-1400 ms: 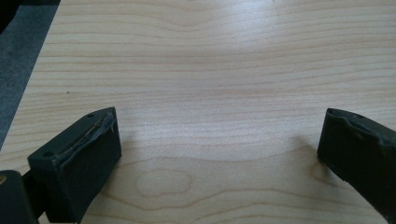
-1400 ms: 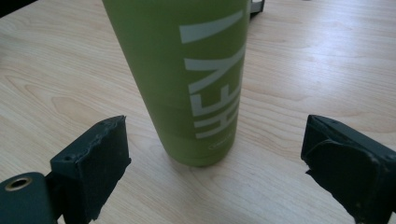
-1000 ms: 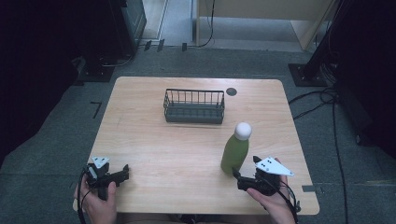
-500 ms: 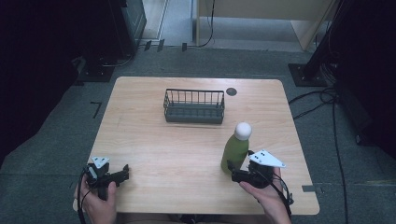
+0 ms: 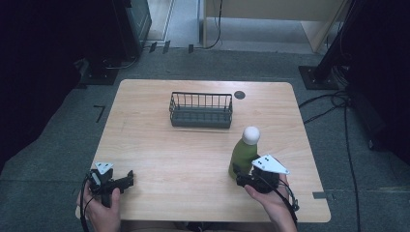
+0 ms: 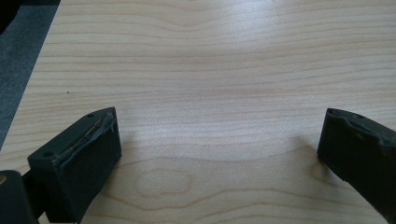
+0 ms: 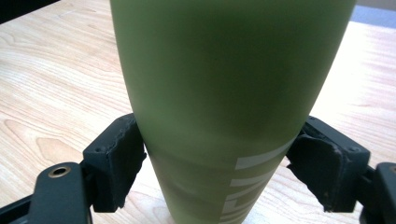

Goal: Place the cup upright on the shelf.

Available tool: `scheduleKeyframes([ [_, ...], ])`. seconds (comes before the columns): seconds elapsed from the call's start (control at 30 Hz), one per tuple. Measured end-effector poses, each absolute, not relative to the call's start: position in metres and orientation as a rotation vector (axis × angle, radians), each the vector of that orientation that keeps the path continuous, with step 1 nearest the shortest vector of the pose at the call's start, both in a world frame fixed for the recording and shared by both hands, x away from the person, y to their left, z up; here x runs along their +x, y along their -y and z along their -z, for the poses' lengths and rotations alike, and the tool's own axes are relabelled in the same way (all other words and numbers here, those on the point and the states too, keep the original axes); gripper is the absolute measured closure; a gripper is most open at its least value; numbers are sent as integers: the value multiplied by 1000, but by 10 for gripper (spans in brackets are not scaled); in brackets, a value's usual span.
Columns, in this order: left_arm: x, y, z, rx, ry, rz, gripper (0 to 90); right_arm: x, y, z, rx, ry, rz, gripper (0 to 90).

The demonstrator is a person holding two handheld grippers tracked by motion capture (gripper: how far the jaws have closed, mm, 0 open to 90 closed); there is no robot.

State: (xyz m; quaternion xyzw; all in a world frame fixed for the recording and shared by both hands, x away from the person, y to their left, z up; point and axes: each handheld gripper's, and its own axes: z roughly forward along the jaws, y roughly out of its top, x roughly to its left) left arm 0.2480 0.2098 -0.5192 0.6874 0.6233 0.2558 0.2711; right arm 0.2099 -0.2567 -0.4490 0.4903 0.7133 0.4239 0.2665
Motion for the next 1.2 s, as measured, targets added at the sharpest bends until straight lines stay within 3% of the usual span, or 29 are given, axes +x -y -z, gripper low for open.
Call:
scheduleKeyframes([
  [0.63,248,-210,519,1851,-1680,-689,0,208,258,448,1309,-1888,-1189,210],
  [0.93,248,-210,519,1852,-1679,-689,0,219,258,445,1346,-1895,-1250,166],
  [1.2,248,-210,519,1852,-1679,-690,0,227,250,444,1333,-1861,-1228,200],
])
